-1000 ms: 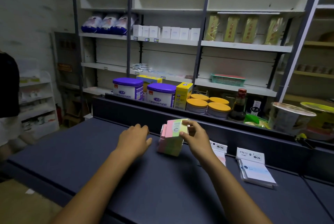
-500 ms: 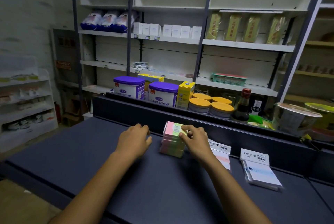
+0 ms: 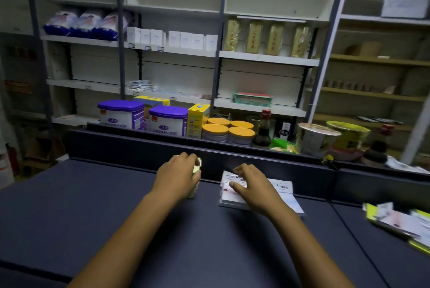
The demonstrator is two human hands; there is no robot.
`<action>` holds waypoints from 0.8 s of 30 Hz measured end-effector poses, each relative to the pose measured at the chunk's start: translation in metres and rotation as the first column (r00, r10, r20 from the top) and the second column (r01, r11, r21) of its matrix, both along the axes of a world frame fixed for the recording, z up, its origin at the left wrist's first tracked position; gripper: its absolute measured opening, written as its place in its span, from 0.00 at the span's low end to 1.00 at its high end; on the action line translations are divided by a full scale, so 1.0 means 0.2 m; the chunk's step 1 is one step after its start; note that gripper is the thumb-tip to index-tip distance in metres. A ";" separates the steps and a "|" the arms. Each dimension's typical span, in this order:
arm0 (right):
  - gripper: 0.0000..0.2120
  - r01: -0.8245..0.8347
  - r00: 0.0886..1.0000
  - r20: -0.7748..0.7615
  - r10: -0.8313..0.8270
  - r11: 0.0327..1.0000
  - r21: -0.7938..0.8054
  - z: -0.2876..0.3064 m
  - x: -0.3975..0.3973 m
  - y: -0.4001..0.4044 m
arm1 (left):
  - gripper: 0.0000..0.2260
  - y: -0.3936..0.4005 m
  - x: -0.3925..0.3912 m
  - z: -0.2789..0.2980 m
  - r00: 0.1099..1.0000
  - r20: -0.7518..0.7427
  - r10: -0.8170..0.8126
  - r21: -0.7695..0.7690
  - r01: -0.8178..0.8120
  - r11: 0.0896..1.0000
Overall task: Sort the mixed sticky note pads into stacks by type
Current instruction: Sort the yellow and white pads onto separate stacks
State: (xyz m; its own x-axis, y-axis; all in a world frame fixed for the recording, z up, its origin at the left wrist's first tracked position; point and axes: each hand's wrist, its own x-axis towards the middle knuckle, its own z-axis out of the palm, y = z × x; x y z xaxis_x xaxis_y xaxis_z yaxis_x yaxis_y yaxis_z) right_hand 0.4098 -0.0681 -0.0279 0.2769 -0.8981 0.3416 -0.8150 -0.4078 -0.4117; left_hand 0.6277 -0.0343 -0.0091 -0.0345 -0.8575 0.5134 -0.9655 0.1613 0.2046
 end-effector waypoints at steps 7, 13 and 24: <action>0.21 0.163 0.971 -0.170 -0.166 0.986 -0.027 0.03 -0.51 0.24 | 0.12 0.06 -0.48 0.03 0.989 0.010 -0.147 0.023 0.147 0.989; 0.23 0.297 0.934 -0.197 -0.299 0.954 -0.037 0.06 -0.92 0.54 | 0.13 0.20 -0.89 0.04 0.958 0.023 -0.285 0.092 0.282 0.955; 0.22 0.477 0.858 -0.216 -0.467 0.879 -0.005 0.06 -1.58 1.10 | 0.13 0.58 -1.57 0.03 0.893 0.018 -0.451 0.083 0.448 0.890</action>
